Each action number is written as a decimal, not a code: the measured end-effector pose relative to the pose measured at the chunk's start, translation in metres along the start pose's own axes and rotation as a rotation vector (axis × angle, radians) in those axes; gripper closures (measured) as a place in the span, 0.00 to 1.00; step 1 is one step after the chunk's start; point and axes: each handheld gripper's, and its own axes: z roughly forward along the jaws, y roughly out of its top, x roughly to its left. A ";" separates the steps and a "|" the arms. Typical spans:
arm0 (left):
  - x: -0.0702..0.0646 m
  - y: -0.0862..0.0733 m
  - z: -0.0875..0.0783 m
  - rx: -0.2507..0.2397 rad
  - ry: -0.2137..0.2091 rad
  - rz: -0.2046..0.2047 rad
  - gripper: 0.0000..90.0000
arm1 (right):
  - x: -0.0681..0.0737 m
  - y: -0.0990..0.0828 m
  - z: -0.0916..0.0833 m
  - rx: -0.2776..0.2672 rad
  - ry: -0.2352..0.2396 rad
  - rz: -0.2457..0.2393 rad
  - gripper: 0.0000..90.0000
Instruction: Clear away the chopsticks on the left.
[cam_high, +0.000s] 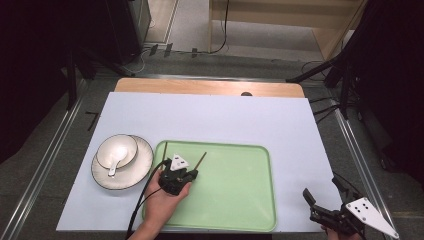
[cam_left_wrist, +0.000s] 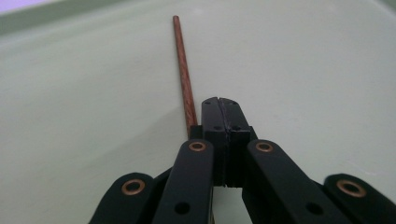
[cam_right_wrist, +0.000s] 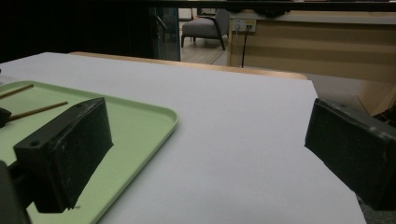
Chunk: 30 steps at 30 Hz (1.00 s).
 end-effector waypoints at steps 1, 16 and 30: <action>0.008 -0.002 -0.004 -0.006 0.025 -0.028 1.00 | 0.000 0.000 0.000 0.001 0.000 0.000 0.01; 0.037 -0.010 -0.026 0.016 0.140 -0.097 1.00 | 0.001 0.000 0.001 0.004 -0.001 -0.001 0.01; 0.052 -0.024 -0.041 -0.012 0.140 -0.128 1.00 | 0.002 0.000 0.001 0.005 0.001 -0.001 0.01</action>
